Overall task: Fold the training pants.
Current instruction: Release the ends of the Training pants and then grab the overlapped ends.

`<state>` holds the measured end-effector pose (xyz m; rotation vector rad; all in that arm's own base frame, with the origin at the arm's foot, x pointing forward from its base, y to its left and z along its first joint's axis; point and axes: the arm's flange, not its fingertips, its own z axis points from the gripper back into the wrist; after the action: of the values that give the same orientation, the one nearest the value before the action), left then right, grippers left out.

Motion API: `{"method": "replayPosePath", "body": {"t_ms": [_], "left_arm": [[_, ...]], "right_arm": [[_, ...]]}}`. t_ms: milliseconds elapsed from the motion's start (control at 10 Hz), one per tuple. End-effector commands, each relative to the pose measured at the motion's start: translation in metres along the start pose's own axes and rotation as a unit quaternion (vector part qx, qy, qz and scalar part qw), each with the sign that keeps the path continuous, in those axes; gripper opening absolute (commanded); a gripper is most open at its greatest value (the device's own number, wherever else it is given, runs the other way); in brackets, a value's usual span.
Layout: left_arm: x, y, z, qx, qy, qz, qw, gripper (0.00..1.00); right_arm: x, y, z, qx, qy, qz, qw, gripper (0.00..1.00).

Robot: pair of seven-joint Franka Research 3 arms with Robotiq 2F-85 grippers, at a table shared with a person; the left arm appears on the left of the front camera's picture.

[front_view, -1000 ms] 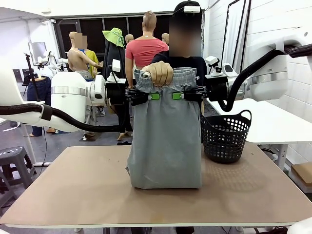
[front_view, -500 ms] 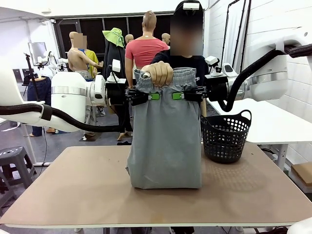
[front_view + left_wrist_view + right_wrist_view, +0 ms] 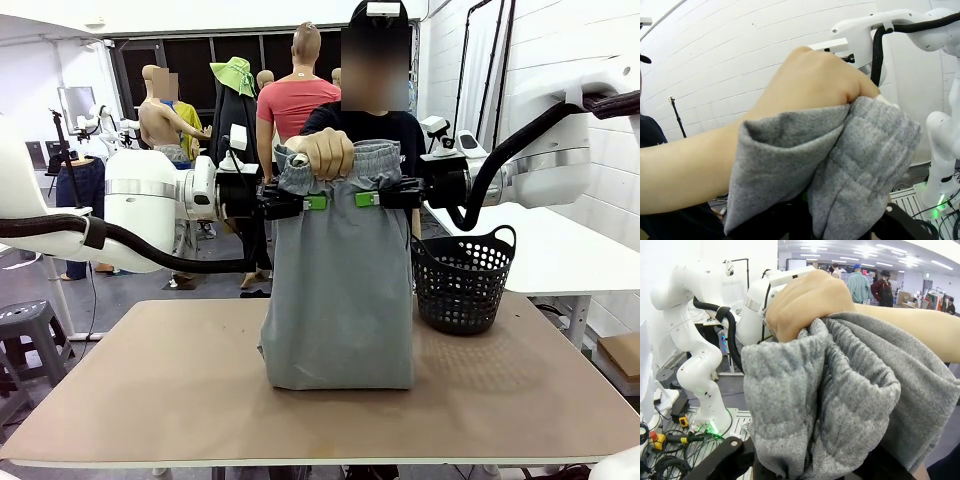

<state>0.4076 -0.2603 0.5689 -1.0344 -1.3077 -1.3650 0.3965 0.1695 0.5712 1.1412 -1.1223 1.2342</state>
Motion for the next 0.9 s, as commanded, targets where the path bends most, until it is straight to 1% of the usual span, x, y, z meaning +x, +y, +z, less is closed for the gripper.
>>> {"method": "replayPosePath", "body": {"t_ms": [0,100,600,800], "left_arm": [[0.0010,-0.0059,0.0063,0.006,-0.016,0.011,1.000,0.97],[0.0008,-0.0065,0.0072,0.009,-0.016,0.011,1.000,1.00],[0.0019,-0.0093,0.0090,0.013,-0.017,0.027,0.999,1.00],[0.0021,-0.0090,0.0104,0.020,-0.017,0.031,0.999,1.00]], "right_arm": [[0.0022,-0.0013,0.0023,0.000,-0.010,-0.018,1.000,0.91],[0.0025,-0.0010,0.0020,0.000,-0.009,-0.019,1.000,1.00],[0.0032,-0.0009,0.0022,-0.005,-0.004,-0.021,1.000,1.00],[0.0030,-0.0009,0.0029,-0.011,0.005,-0.015,1.000,1.00]]}}
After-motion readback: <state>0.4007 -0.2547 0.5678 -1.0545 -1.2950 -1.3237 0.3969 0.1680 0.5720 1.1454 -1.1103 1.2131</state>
